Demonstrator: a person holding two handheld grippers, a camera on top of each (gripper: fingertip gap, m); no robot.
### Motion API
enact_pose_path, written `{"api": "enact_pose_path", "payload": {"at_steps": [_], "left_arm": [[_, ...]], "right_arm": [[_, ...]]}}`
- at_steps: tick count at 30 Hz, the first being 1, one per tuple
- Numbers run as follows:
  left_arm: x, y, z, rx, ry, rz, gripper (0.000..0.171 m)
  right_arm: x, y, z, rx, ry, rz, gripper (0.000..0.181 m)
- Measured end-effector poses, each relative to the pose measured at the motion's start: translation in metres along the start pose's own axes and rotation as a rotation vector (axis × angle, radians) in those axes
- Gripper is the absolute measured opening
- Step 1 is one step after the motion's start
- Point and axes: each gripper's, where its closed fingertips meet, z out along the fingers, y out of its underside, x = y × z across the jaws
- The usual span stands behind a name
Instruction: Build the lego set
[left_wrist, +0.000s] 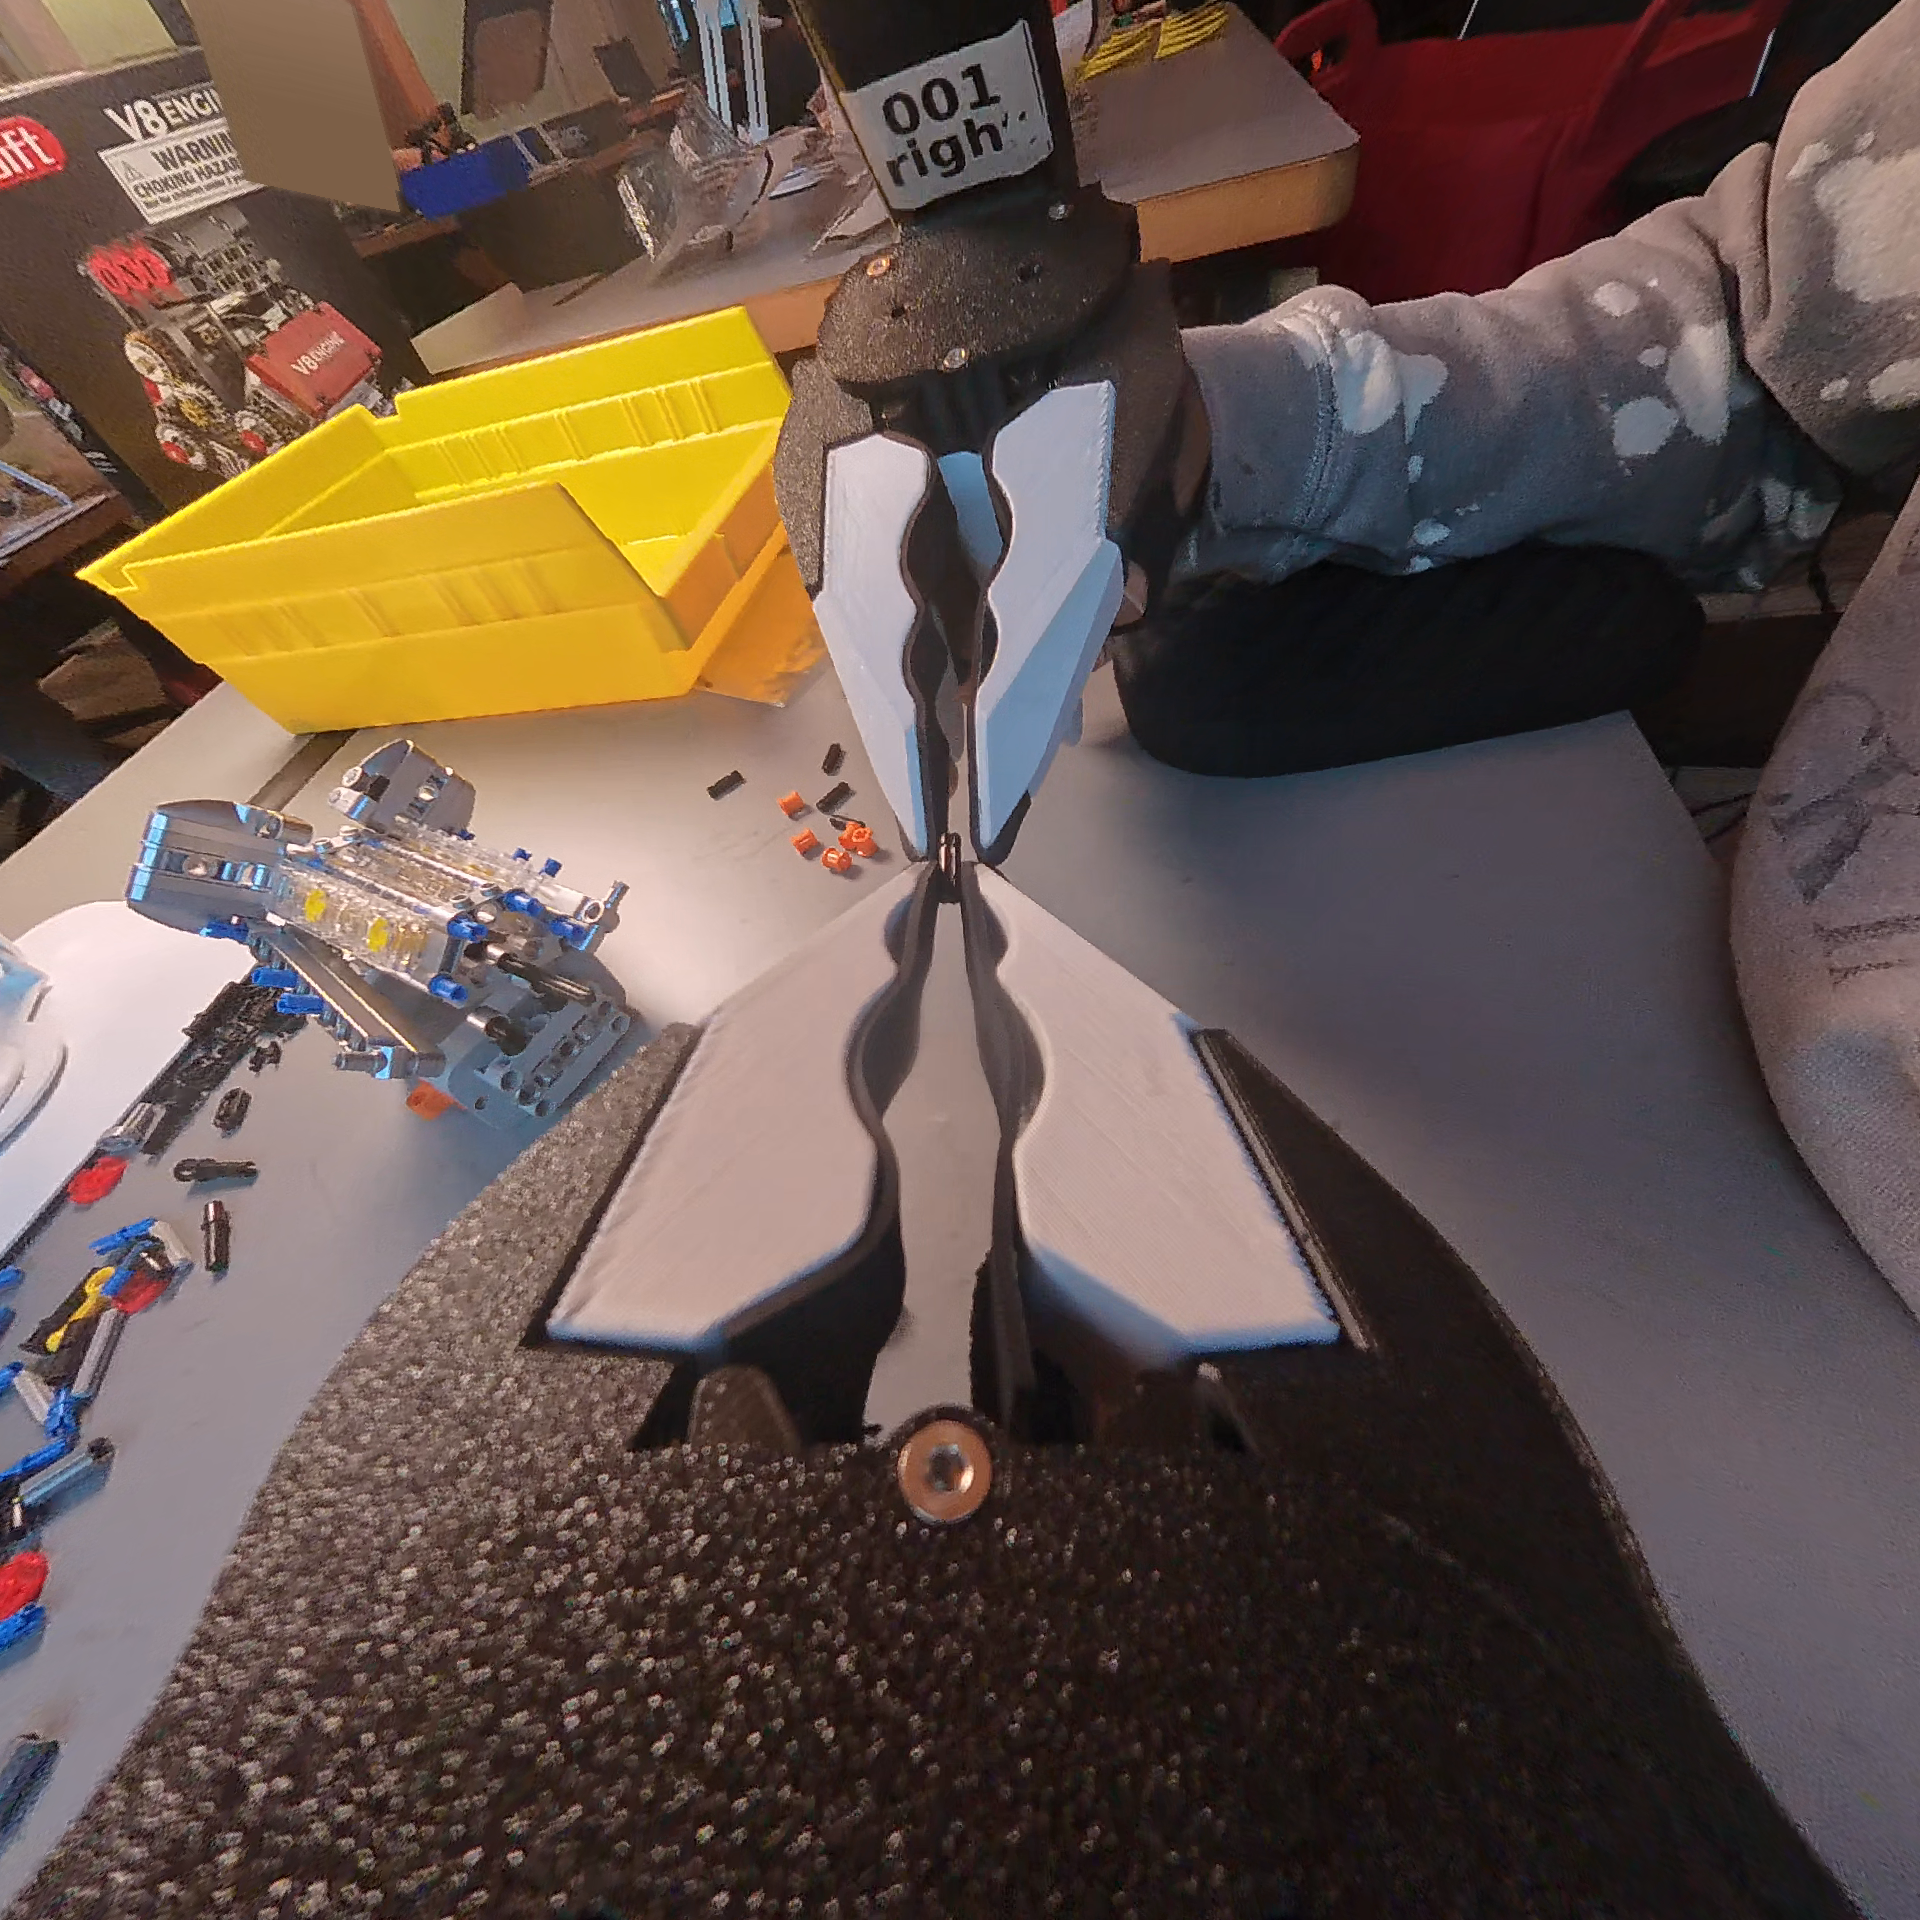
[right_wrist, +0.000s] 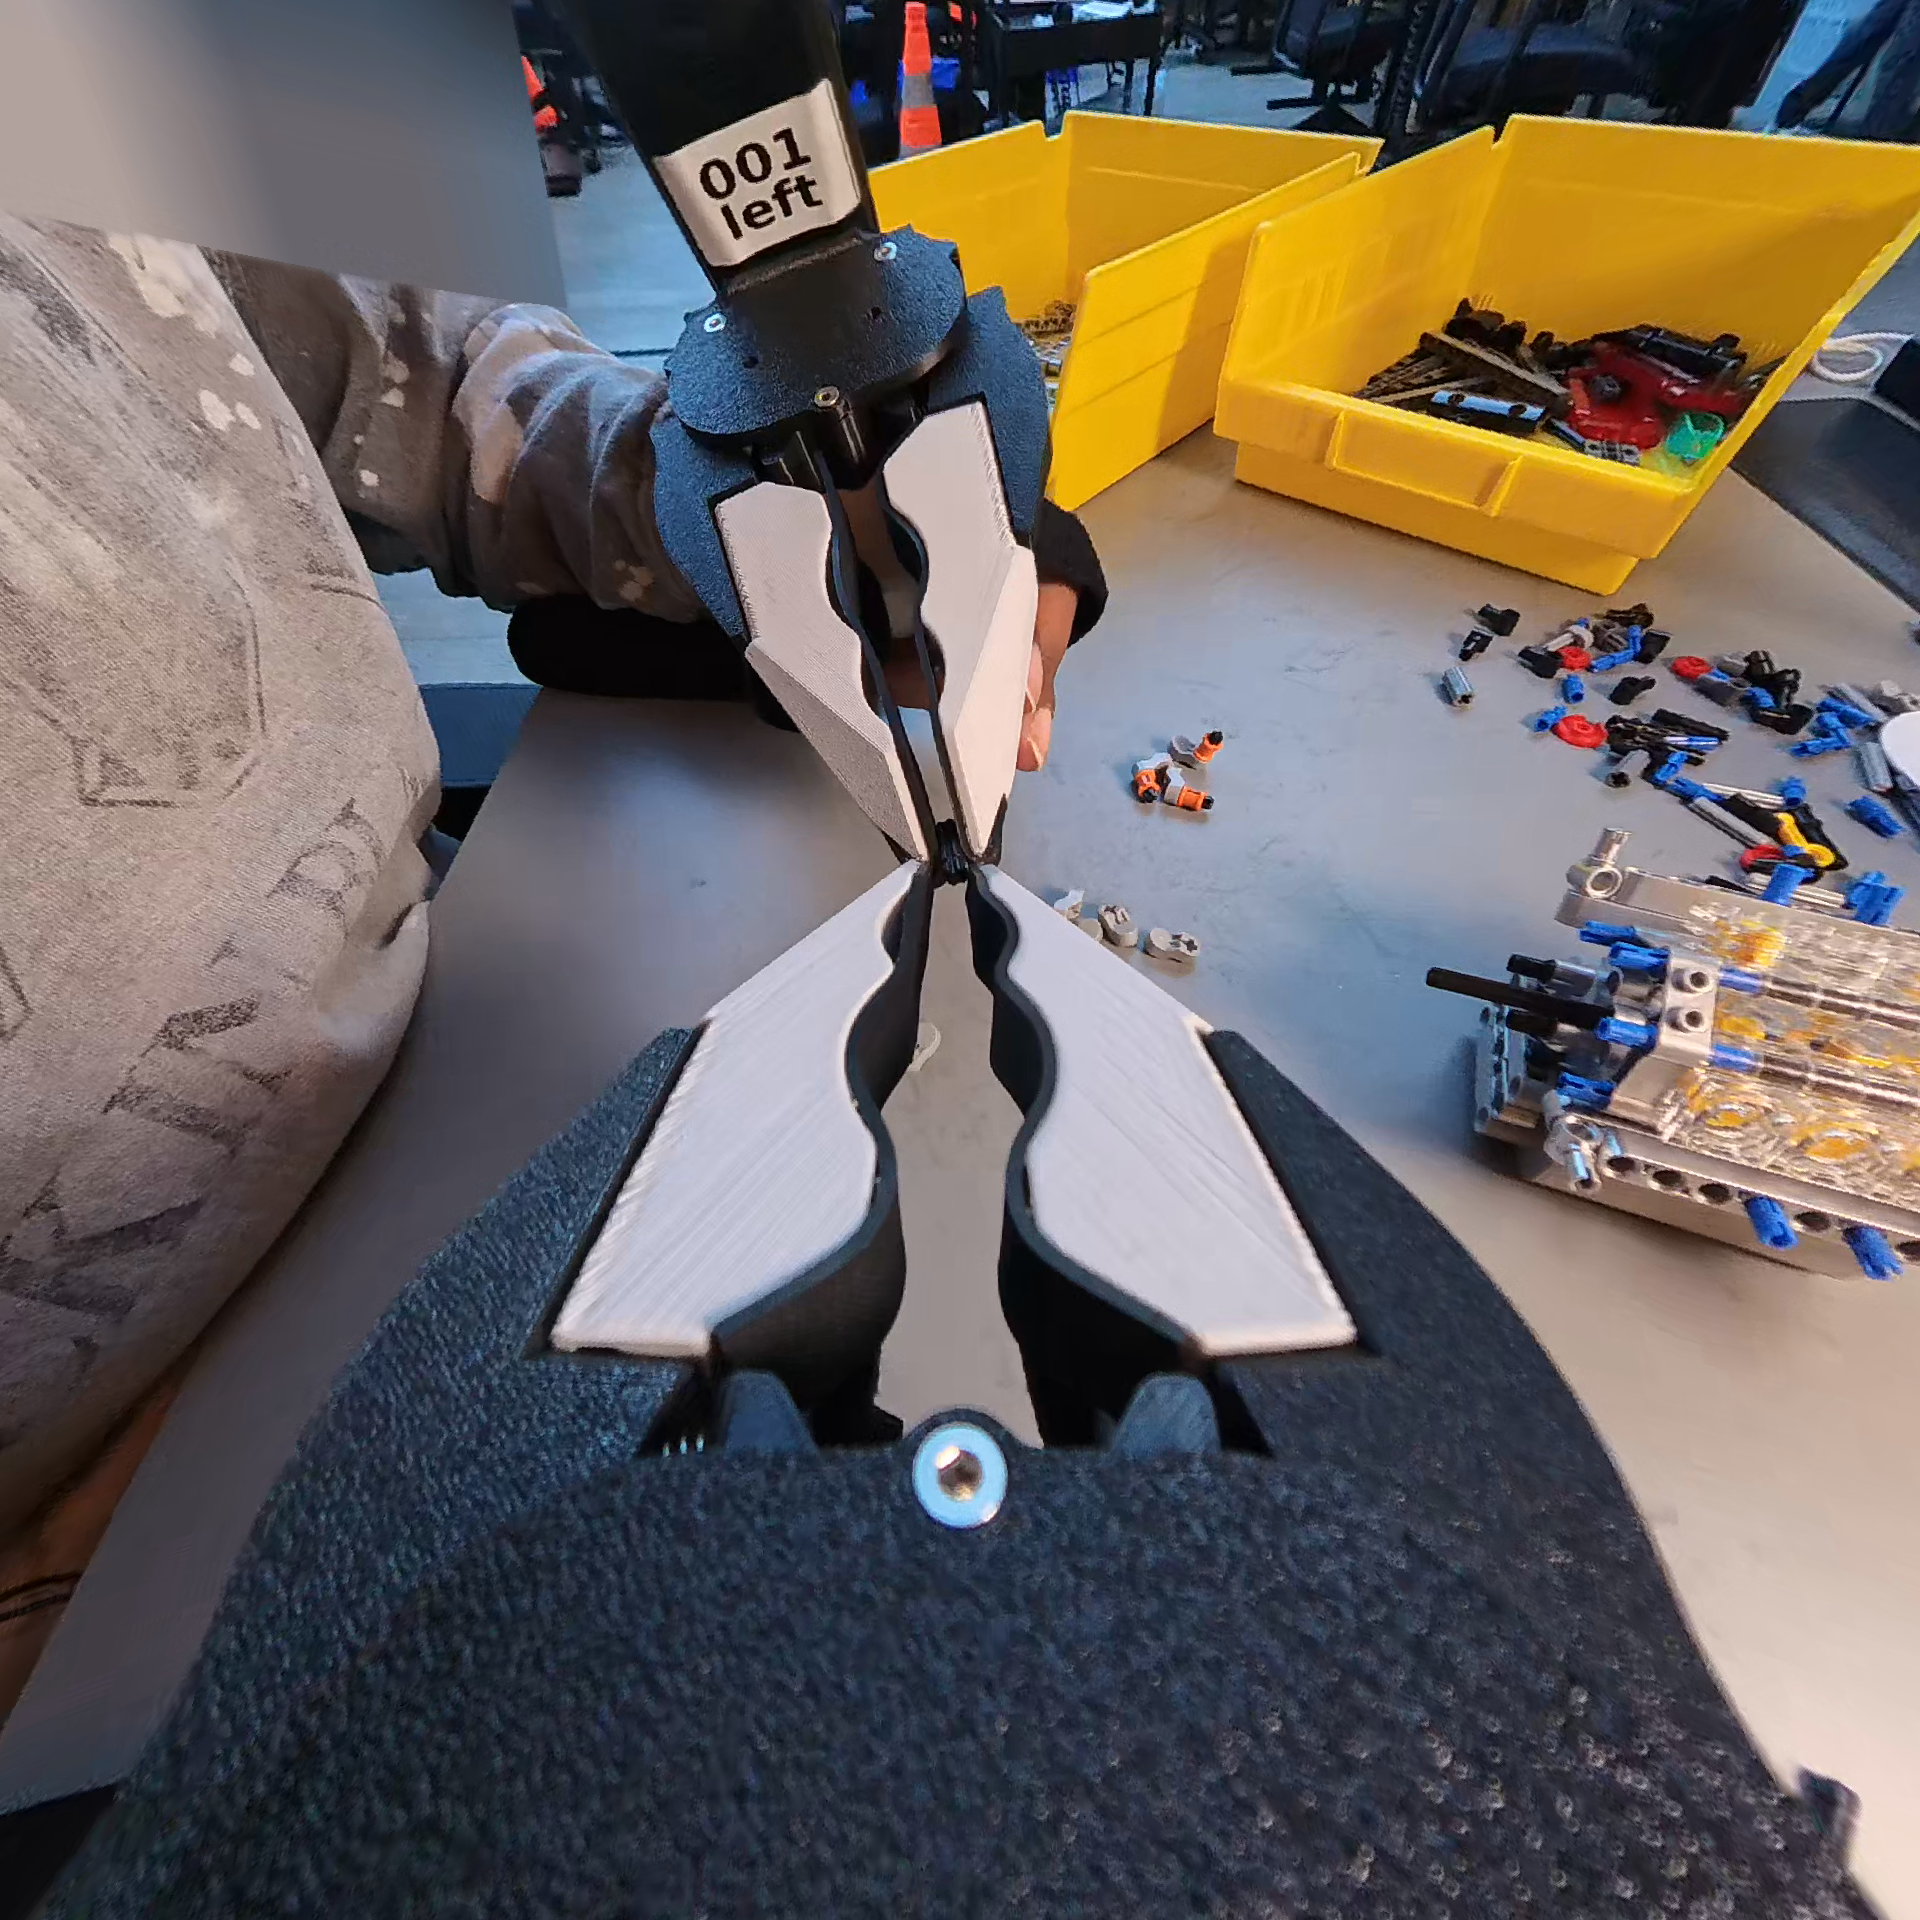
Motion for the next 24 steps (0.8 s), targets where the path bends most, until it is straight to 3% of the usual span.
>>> {"api": "enact_pose_path", "payload": {"at_steps": [11, 24], "left_arm": [[-0.001, 0.006, 0.0, -0.028, -0.009, 0.015, 0.002], [0.007, 0.017, 0.002, -0.065, 0.07, -0.079, 0.003]], "right_arm": [[0.002, 0.004, 0.003, -0.019, 0.012, 0.018, 0.003], [-0.001, 0.013, 0.007, -0.067, -0.002, -0.005, 0.003]]}}
